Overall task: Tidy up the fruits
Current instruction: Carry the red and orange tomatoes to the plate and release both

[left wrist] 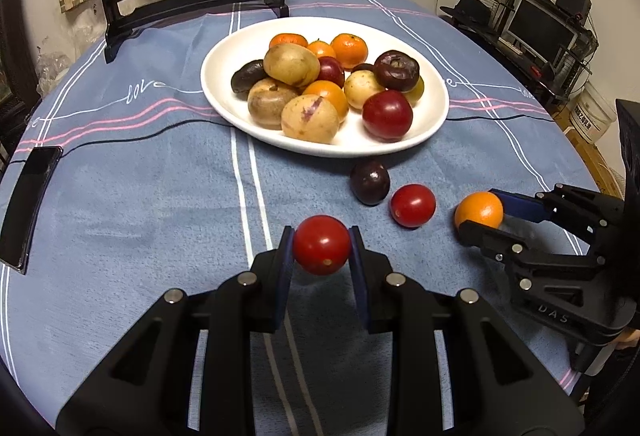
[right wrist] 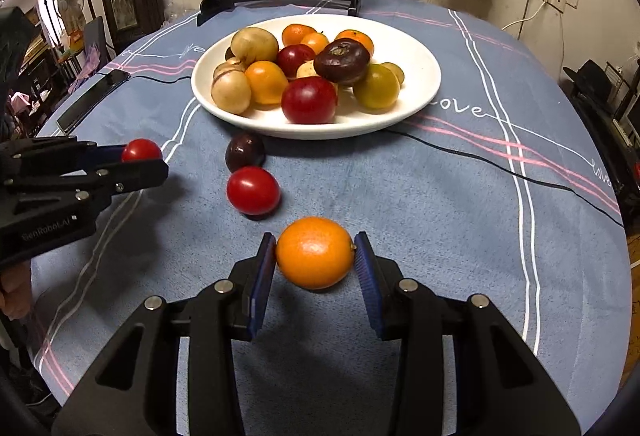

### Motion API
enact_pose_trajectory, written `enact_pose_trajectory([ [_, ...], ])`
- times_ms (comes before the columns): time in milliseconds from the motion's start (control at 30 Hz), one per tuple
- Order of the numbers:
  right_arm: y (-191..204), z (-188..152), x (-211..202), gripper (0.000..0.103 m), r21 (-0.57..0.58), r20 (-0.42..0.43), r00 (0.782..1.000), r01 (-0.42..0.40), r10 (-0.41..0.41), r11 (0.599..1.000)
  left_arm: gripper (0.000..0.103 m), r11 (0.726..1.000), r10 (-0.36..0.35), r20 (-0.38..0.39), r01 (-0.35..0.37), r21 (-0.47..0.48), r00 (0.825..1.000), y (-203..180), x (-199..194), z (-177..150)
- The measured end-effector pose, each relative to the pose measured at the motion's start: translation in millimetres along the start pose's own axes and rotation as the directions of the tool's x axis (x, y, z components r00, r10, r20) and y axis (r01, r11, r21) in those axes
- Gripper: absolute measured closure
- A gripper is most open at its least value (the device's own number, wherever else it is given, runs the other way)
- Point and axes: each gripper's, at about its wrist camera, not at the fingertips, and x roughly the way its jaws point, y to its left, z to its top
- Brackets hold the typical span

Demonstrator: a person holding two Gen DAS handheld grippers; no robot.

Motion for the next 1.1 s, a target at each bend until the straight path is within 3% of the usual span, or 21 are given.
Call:
enact_pose_trajectory([
  [200, 5, -3, 6, 0.063, -0.009, -0.009, 1.000, 0.013, -0.013, 1.000, 0.076, 1.000, 0.005, 0.002, -0.005, 0.004, 1.000, -2, -2, 0],
  [533, -3, 14, -23, 0.063, 0.025, 0.088, 0.995, -0.047, 0.045, 0.999, 0.076, 1.000, 0.008, 0.022, -0.009, 0.022, 1.000, -3, -9, 12],
  [833, -8, 67, -25, 0.063, 0.033, 0.164, 0.985, -0.064, 0.058, 0.997, 0.076, 0.999, -0.004, 0.059, 0.001, 0.052, 0.998, -9, -6, 63],
  [1100, -12, 117, 4, 0.063, 0.018, 0.163, 0.985, -0.054, 0.050, 0.998, 0.076, 1.000, 0.001, 0.075, -0.004, 0.030, 0.997, 4, 15, 116],
])
